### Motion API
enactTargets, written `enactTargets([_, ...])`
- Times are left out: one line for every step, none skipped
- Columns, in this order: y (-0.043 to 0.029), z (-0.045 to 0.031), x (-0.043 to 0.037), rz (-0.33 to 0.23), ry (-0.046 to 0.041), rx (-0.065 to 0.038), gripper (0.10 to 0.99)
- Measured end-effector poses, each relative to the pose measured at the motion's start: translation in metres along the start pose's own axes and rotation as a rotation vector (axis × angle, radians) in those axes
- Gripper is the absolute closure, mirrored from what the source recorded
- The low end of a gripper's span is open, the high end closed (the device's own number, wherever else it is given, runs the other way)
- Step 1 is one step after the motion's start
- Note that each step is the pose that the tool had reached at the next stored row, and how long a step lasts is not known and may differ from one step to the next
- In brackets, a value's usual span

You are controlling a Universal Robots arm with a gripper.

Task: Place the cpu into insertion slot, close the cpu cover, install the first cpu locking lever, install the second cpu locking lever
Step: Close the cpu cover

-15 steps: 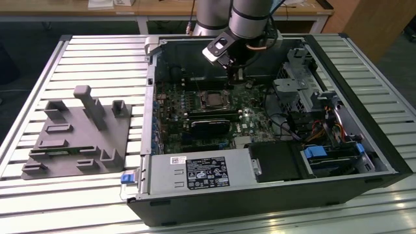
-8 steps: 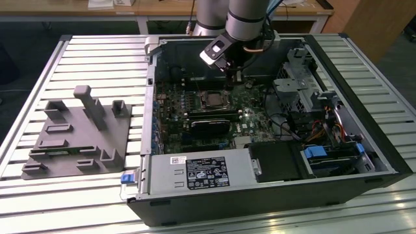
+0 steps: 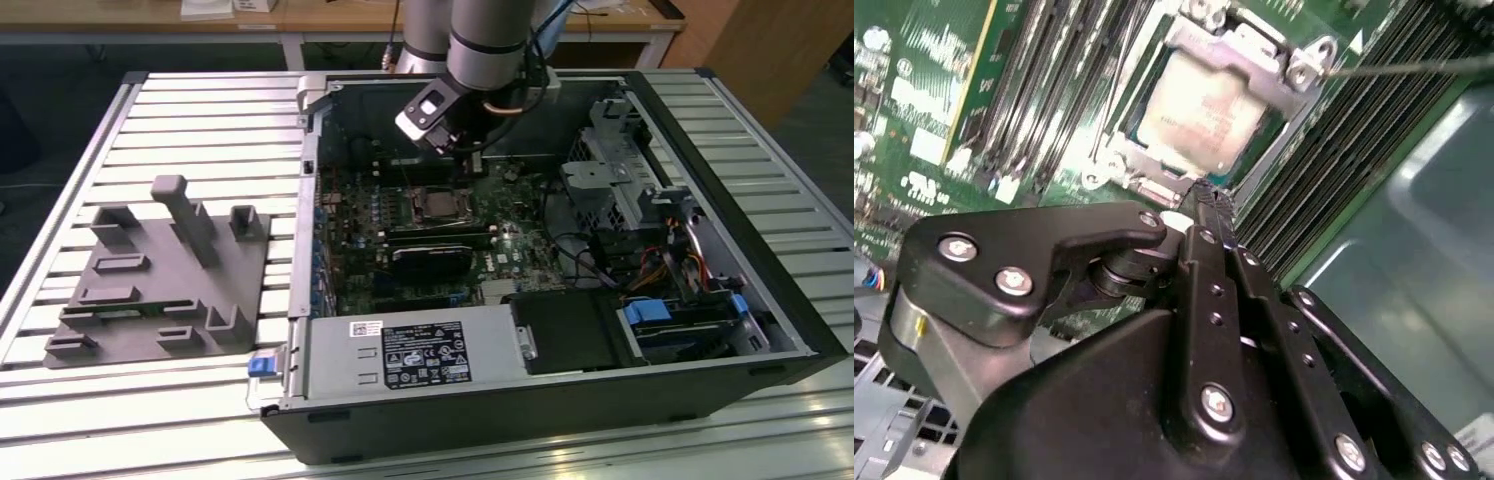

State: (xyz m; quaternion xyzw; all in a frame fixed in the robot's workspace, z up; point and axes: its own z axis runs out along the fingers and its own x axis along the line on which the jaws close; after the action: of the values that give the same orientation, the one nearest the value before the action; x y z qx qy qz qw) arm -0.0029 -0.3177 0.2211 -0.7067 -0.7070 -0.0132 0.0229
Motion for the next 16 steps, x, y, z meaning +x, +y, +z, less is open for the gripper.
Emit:
enactTargets([-0.0026,0.0006,-0.0004,0.000,0.0017,0.000,0.980])
enactTargets([-0.0051,0.0011,-0.0008,0.000,0.0033,-0.001,0.980])
enactTargets([-0.0074,0.0017,-0.0014,0.000,0.0048,-0.001,0.980])
enactTargets([-0.0095,0.0022,-0.0020,-0.001,0.0062,-0.002,0.980])
enactTargets([-0.0115,0.0027,-0.0028,-0.001,0.0073,-0.003,0.980])
enactTargets([-0.0133,0.0033,-0.0037,-0.001,0.0079,-0.005,0.980])
enactTargets([-0.0151,0.0039,-0.0046,-0.001,0.0083,-0.006,0.980])
enactTargets([-0.0170,0.0045,-0.0054,-0.002,0.0084,-0.008,0.980])
enactTargets([-0.0189,0.0051,-0.0060,-0.002,0.0084,-0.011,0.980])
enactTargets([-0.0212,0.0058,-0.0065,-0.002,0.0084,-0.015,0.980])
enactTargets([-0.0234,0.0064,-0.0067,-0.002,0.0085,-0.019,0.980])
enactTargets([-0.0257,0.0070,-0.0069,-0.003,0.0085,-0.023,0.980])
enactTargets([-0.0276,0.0074,-0.0070,-0.003,0.0084,-0.028,0.980])
enactTargets([-0.0293,0.0077,-0.0070,-0.003,0.0083,-0.033,0.980])
enactTargets([-0.0308,0.0079,-0.0070,-0.004,0.0081,-0.037,0.980])
enactTargets([-0.0319,0.0081,-0.0070,-0.004,0.0071,-0.042,0.980])
